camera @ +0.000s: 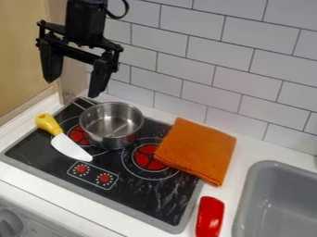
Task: Picked the orange cloth and place it on the lower right corner of stove
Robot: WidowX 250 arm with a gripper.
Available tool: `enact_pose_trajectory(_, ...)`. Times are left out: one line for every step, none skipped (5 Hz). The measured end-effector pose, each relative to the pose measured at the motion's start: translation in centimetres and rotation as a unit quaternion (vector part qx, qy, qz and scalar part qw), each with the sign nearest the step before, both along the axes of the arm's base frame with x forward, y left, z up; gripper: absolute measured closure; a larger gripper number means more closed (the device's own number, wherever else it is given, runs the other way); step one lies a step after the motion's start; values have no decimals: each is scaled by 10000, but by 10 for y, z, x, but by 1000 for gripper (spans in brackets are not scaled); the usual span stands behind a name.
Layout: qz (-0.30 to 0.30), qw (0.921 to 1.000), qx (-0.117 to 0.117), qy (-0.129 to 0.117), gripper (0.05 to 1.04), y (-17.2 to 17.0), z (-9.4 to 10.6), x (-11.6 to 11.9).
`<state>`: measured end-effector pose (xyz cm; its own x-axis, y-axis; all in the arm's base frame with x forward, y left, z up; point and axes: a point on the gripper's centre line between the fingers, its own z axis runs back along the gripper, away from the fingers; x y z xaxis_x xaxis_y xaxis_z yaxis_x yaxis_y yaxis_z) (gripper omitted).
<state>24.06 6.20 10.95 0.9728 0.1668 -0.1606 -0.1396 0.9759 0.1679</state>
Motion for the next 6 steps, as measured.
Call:
enact_pose_trajectory(-64,9995,-35,306,84,-6,-14,-10)
enact_pose_trajectory(-519,9986,13,110,84,-41,-22,5)
enact_pose_trajectory(-740,9970,3,-242,84,-69,-17,31)
enact_pose_trajectory(-814,9965,7,-207,84,-96,-27,57)
enact_pose_trajectory(-634,9967,-346,-375,84,-112,-55,72)
enact_pose_trajectory(-533,9971,-236,-484,84,-124,-70,84)
